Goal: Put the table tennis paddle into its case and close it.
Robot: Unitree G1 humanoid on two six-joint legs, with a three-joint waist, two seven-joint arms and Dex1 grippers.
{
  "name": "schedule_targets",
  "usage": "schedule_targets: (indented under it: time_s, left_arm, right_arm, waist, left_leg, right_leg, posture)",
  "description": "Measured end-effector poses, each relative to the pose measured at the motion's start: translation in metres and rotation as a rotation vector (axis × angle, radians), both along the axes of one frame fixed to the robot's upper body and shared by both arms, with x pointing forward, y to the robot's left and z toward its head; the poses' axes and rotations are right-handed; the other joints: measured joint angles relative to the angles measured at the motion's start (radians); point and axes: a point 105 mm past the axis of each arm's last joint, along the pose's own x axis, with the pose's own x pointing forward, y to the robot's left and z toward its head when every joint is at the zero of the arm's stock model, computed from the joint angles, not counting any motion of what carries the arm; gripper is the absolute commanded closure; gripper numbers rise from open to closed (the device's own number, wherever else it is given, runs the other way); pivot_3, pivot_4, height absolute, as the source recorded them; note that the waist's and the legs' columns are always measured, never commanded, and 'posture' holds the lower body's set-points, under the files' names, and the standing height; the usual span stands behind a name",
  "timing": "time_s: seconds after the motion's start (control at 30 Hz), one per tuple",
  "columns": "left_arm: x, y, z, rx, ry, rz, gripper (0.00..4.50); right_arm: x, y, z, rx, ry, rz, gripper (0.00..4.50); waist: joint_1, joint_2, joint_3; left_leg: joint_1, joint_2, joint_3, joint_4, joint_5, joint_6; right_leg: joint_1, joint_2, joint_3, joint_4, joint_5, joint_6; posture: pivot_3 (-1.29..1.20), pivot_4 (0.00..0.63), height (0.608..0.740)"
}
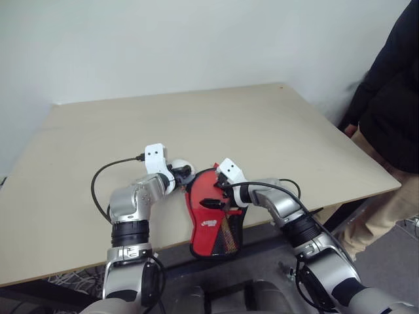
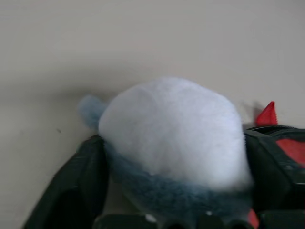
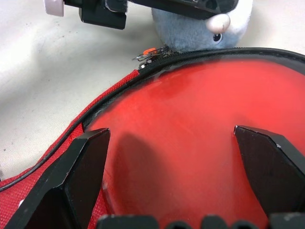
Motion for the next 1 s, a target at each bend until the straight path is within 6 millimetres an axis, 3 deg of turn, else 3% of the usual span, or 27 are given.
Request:
schedule_targets:
  time_s: [0.23,0.73,1.0]
  left_arm:
    - [0.003,0.002,0.0,-0.032,0.012,0.029,3.33]
    - [0.014,0.003,0.002,-0.061,0.046,0.07,3.33]
    - [0.015,0.003,0.002,-0.069,0.046,0.078,3.33]
  right_arm:
    - [-0.005,-0.001,-0.002,-0.011,-0.014,0.015,0.0]
    - [-0.005,0.006,-0.009,-0.025,-0.082,0.036,0.0]
    - [0.01,0.012,-0.013,0.018,-0.106,-0.031,0.0]
  waist:
    - [0.0,-0.001,0.0]
    - [0.0,-0.001,-0.001]
    - [-0.001,-0.001,-0.001]
  left_leg:
    - [0.001,0.0,0.0,0.0,0.0,0.0]
    - [0.002,0.0,-0.002,0.0,0.002,-0.003]
    - [0.002,0.0,-0.002,0.0,0.002,-0.004]
  right_leg:
    - [0.001,0.0,0.0,0.0,0.0,0.0]
    - [0.001,0.001,-0.002,0.001,0.003,-0.005]
    - [0.001,0.001,-0.003,0.001,0.004,-0.007]
  posture:
    - [0.0,0.0,0.74]
    - [0.0,0.0,0.74]
    - [0.0,0.0,0.74]
